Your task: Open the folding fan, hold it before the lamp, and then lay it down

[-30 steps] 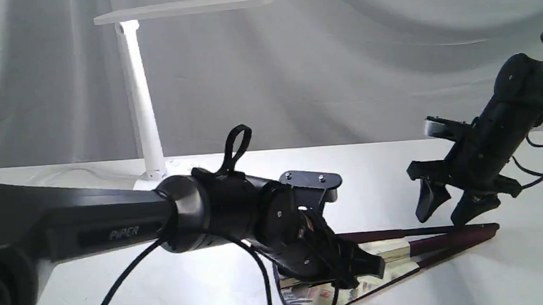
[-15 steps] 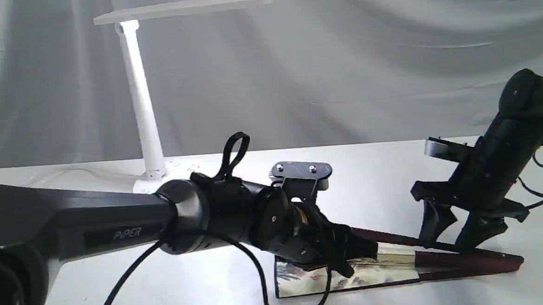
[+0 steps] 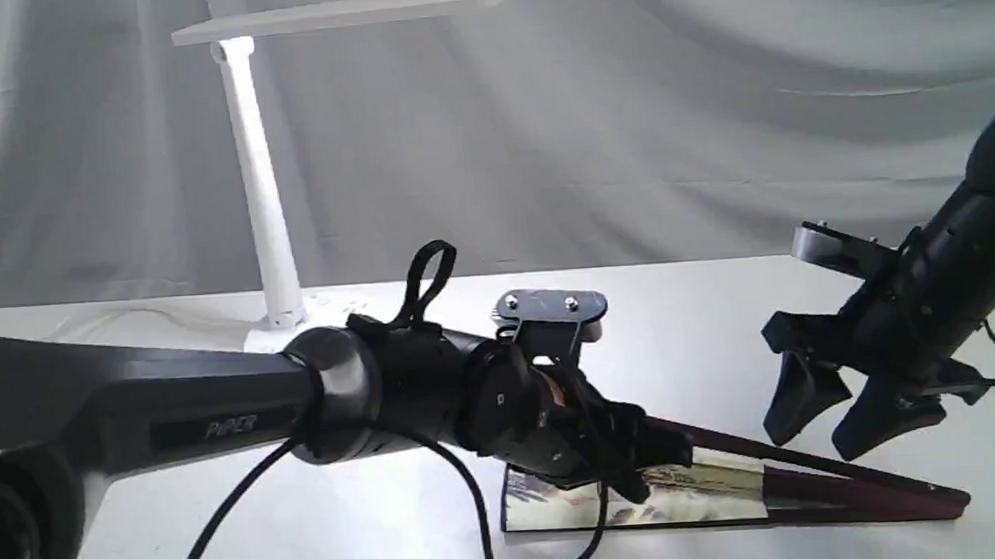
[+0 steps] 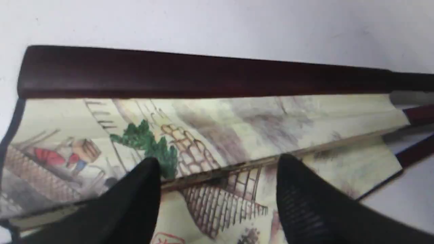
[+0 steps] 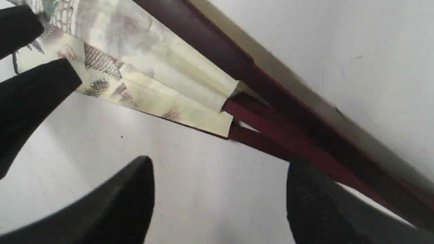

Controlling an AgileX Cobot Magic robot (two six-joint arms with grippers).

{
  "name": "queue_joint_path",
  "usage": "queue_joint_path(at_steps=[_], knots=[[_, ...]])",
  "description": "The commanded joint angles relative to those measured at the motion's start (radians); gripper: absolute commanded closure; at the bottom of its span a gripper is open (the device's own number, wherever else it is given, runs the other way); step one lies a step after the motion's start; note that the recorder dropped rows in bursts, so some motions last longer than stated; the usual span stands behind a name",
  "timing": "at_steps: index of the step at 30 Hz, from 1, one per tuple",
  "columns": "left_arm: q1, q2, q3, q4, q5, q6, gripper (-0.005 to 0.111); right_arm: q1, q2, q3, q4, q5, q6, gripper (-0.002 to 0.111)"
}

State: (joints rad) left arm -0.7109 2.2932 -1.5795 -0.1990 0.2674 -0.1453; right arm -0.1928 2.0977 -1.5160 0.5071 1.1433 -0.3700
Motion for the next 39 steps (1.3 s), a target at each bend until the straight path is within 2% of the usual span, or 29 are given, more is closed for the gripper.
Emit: queue_joint_path(at_steps=[1,6,11,19,25,30,35,39], knots=[[0.004,-0.047,0.004,-0.001,0.048,-0.01,0.054,-0.005,-0.042,0.037,0.023,-0.081,-0.045,0.051],[0.004,-0.119,0.004,-0.001,0.067,-0.01,0.054,-0.005,-0.042,0.037,0.06,-0.148,-0.03,0.051],[-0.002,-0.165,0.004,-0.023,0.19,-0.01,0.054,-0.007,-0.034,0.03,0.06,-0.249,-0.028,0.058],[-0.02,-0.178,0.009,0.014,0.372,-0.004,0.054,-0.007,0.146,-0.228,0.05,0.014,-0.03,0.059],[-0.027,-0.199,0.009,0.1,0.474,0.001,0.054,-0.009,0.198,-0.278,0.045,0.018,-0.088,0.059],[-0.027,-0.206,0.038,0.113,0.487,0.006,0.054,-0.052,0.245,-0.278,0.118,0.031,-0.108,0.059],[-0.027,-0.211,0.072,0.106,0.477,0.006,0.054,-0.122,0.28,-0.278,0.311,0.078,-0.226,0.059],[-0.027,-0.211,0.074,0.106,0.472,0.006,0.054,-0.134,0.283,-0.278,0.349,0.029,-0.253,0.059]])
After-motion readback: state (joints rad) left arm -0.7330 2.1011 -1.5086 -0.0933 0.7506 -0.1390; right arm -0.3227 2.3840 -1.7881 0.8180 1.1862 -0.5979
